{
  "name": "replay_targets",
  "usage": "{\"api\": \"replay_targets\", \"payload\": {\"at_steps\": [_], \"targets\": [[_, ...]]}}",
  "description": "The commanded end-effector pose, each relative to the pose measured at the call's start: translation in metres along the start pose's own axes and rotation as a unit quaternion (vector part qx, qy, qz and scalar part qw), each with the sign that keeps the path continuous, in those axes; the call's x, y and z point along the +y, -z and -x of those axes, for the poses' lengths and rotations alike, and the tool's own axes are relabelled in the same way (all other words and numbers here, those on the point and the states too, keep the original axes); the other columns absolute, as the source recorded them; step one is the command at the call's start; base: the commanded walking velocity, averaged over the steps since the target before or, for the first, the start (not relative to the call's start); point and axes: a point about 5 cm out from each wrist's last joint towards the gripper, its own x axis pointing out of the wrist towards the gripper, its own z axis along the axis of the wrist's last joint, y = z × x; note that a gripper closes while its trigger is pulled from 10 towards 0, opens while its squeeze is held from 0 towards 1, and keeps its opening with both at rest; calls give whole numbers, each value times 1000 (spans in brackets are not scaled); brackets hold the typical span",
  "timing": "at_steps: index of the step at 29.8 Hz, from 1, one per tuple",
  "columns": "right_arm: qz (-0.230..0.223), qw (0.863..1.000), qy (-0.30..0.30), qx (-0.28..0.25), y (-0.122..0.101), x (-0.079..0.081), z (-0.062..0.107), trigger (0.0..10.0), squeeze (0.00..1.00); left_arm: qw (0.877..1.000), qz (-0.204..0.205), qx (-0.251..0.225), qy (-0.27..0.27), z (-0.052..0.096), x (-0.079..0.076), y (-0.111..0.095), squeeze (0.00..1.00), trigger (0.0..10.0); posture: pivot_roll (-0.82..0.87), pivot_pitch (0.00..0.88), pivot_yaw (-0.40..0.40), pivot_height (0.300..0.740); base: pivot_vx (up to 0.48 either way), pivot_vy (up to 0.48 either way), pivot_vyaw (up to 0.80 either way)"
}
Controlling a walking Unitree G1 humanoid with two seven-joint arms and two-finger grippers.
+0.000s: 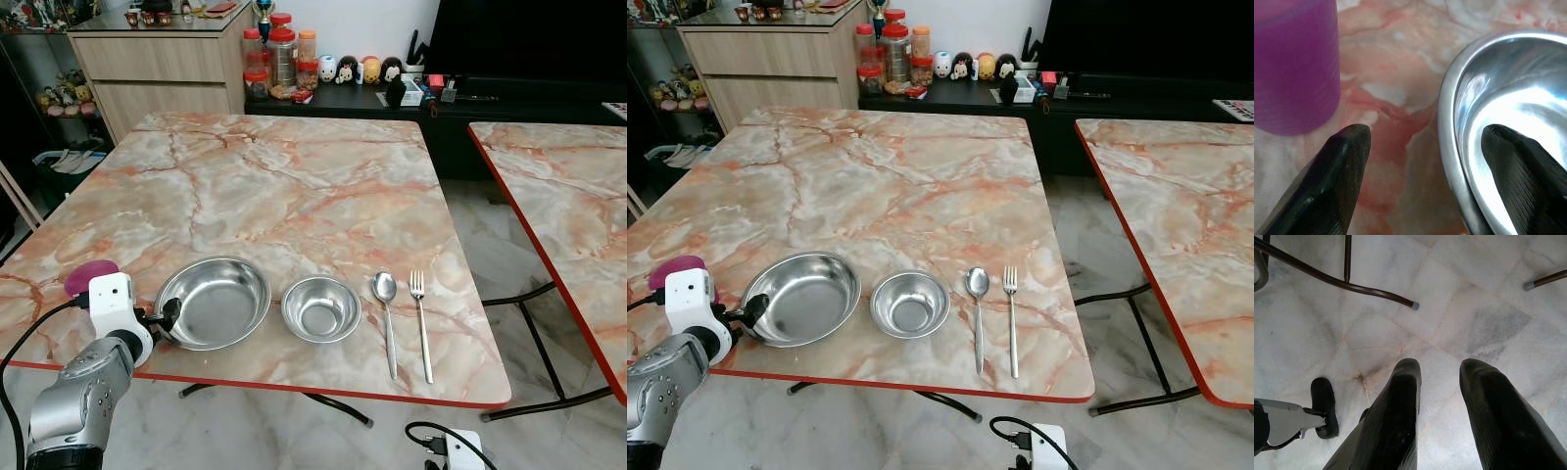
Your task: Setting the table
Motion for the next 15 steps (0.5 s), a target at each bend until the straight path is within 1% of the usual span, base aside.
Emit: {"api": "replay_targets", "payload": {"at_steps": [1,5,13,14,15], "targets": [[-4,1000,0,2,0,0,0,10000,0,1000,-6,18,4,-1,0,4,0,10000,52,0,-10,725,0,0,0],[-6,1000,0,2,0,1,0,10000,0,999,-6,35,10,-2,-1,9,0,10000,51,0,-9,725,0,0,0],[-6,1000,-1,3,1,1,0,10000,0,999,3,42,17,-1,-3,10,0,10000,53,0,-8,725,0,0,0],[-5,1000,-2,3,1,1,0,10000,0,999,2,42,18,-1,-3,10,0,9451,54,0,-7,725,0,0,0],[-5,1000,-2,4,1,1,0,10000,0,999,1,41,18,-1,-2,9,0,0,54,0,-7,725,0,0,0]]}}
